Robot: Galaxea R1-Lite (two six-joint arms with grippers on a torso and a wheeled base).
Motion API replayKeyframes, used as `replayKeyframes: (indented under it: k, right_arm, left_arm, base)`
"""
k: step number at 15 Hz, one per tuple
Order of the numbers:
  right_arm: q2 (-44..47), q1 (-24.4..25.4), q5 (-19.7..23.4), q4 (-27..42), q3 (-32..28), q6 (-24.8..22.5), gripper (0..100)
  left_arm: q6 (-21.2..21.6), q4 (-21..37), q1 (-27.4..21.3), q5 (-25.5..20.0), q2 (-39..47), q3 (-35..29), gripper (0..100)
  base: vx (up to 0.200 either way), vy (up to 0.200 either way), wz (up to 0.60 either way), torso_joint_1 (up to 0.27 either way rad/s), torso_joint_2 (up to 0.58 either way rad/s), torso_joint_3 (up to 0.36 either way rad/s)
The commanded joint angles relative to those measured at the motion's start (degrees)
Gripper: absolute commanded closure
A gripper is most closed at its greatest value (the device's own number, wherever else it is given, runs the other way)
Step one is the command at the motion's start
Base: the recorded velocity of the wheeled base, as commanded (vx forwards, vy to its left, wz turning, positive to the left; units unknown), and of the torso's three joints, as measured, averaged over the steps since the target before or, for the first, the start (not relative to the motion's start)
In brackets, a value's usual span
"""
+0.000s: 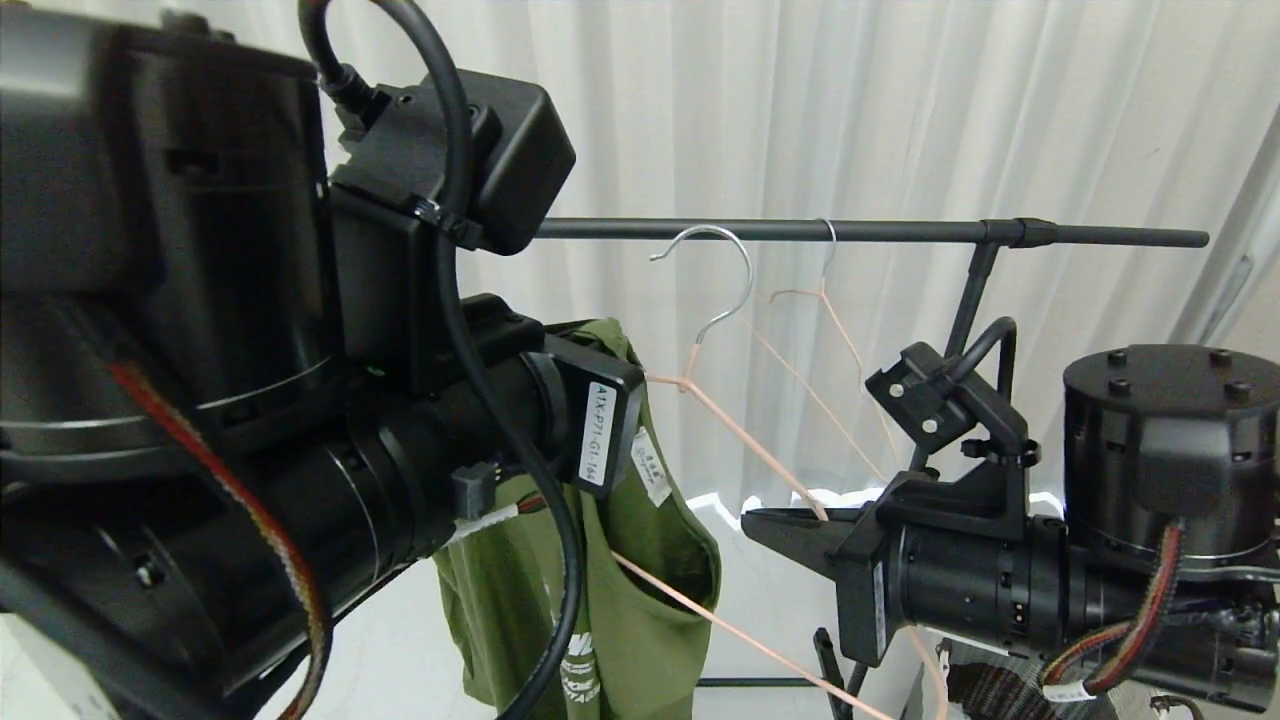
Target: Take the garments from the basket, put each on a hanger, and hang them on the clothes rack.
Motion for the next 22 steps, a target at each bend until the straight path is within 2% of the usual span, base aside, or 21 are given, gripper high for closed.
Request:
replayKeyframes:
  k: [1,3,9,12,15,16,19,22]
  right_arm:
    - [-0.3,-1.0,0.0,-1.3,0.1,-0.9,100]
    - [-0.4,-1.6,0.0,-2.3,0.2,-3.3,100]
    - [-0.4,-4.6,0.7,-3.7,-1.8,-4.7,100]
    - [-1.7,-6.5,4.2,-5.2,-2.1,-6.8,100]
    - [-2.7,-6.5,4.4,-5.6,-1.9,-6.8,100]
    - [-3.0,-6.5,4.4,-5.8,-1.8,-6.8,100]
    - [-3.6,-6.5,4.3,-6.2,-1.8,-6.9,100]
    - [-3.7,-8.8,4.4,-6.4,-1.7,-7.0,100]
  left_arm:
    - [0.0,0.1,-0.5,-0.4,-0.5,1.1,100]
    - [0.1,0.1,-0.5,-0.5,-0.8,1.4,100]
    - [0.4,-1.0,-0.5,-0.6,-1.2,3.7,100]
    - [0.4,-1.1,-0.5,-0.6,-1.6,3.7,100]
    - [0.4,-1.1,-0.5,-1.7,-1.8,4.4,100]
    - [0.4,-1.1,-0.6,-1.9,-1.9,4.5,0]
    - [0.5,-1.2,-0.6,-2.1,-2.7,4.5,0]
    - [5.1,-1.2,-0.8,-3.5,-7.8,9.1,0]
  base:
    - [0.000,0.000,0.00,0.000,0.00,0.000]
    - [0.000,0.000,0.00,0.000,0.00,0.000]
    - [0.000,0.000,0.00,0.000,0.00,0.000]
    - [0.000,0.000,0.00,0.000,0.00,0.000]
    - [0.000,0.000,0.00,0.000,0.00,0.000]
    - [0.000,0.000,0.00,0.000,0.00,0.000]
    - [0.000,0.000,0.00,0.000,0.00,0.000]
    - [0.000,0.000,0.00,0.000,0.00,0.000]
